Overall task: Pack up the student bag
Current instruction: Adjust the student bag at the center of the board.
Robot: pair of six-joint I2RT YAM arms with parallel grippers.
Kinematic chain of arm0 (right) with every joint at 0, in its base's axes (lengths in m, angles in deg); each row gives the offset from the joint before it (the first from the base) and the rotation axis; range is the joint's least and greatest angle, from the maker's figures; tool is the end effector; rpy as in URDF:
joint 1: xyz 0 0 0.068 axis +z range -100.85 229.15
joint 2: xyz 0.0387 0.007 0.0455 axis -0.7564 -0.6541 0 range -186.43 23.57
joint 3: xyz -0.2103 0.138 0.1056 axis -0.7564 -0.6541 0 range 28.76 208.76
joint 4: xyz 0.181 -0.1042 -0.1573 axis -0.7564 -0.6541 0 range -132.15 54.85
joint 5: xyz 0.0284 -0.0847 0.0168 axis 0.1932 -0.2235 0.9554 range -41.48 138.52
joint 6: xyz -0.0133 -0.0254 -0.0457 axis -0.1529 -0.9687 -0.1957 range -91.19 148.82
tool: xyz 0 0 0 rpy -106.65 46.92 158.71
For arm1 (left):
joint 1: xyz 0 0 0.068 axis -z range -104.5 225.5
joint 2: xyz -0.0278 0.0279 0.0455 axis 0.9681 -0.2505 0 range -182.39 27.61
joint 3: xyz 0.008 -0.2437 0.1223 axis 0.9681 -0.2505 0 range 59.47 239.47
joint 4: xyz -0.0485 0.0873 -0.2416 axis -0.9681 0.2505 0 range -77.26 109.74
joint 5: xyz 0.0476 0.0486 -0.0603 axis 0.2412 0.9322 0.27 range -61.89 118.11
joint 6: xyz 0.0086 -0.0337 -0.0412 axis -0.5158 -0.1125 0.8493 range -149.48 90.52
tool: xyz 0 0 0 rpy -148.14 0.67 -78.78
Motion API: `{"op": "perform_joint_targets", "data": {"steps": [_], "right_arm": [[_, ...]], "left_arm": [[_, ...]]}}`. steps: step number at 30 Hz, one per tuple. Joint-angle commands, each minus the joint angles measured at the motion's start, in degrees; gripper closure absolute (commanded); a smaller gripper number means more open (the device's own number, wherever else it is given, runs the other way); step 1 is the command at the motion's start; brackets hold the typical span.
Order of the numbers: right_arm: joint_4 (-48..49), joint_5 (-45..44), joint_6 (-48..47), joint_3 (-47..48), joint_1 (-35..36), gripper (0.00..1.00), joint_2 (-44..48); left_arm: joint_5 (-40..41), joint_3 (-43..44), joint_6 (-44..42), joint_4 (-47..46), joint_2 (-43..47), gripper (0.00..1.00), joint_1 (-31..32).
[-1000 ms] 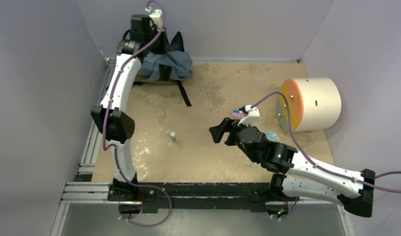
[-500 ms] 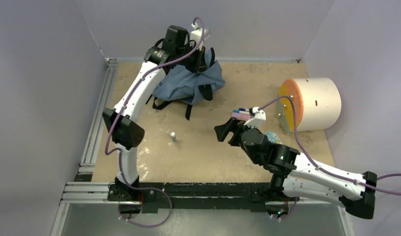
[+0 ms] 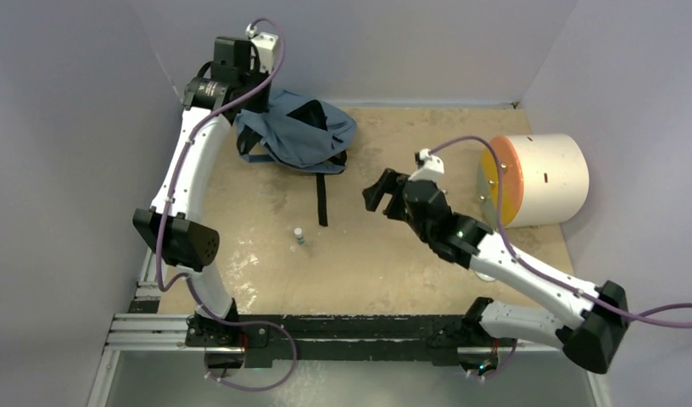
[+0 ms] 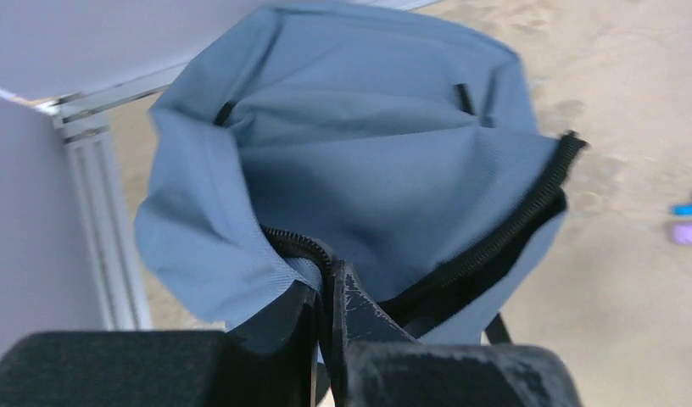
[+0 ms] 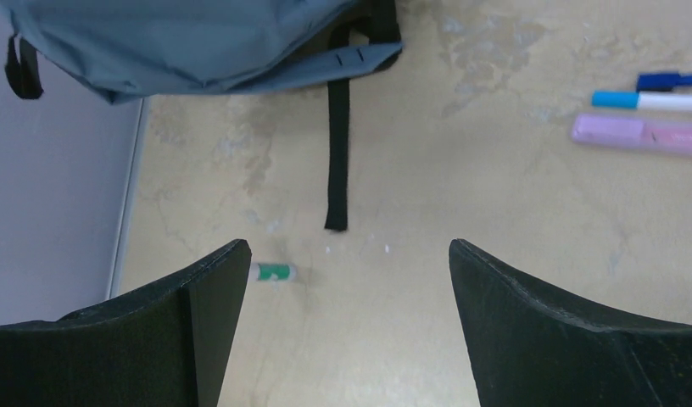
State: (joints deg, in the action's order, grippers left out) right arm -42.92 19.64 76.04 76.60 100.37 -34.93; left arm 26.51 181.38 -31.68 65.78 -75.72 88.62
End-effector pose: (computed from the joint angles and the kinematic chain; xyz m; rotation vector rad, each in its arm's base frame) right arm 0.1599 0.1714 0.3189 0.2834 1.8921 0.7103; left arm 0.3741 -0.0882 0.4433 0.3059 2.1537 -0.1393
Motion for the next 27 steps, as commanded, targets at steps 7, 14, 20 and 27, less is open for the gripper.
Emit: {"op": "perform_joint_targets", "data": {"steps": [7, 14, 20, 27], "right_arm": [[15.9, 25.0, -9.9, 23.0, -13.9, 0.1, -27.4], [17.0, 31.5, -10.9, 42.4, -23.1, 0.1, -50.1], [7.3, 35.9, -15.9, 66.6, -27.2, 0.15, -70.0], [2.8, 45.0, -17.2, 81.6, -29.6, 0.15, -84.6]], "left_arm": [[21.1, -3.8, -7.2, -10.0, 3.7, 1.0, 0.8], [25.5, -6.8, -9.0, -12.3, 4.5, 1.0, 0.8], [23.2, -7.2, -8.8, -11.8, 4.5, 1.0, 0.8], [22.1, -7.9, -9.1, -11.5, 4.4, 1.0, 1.3]]}}
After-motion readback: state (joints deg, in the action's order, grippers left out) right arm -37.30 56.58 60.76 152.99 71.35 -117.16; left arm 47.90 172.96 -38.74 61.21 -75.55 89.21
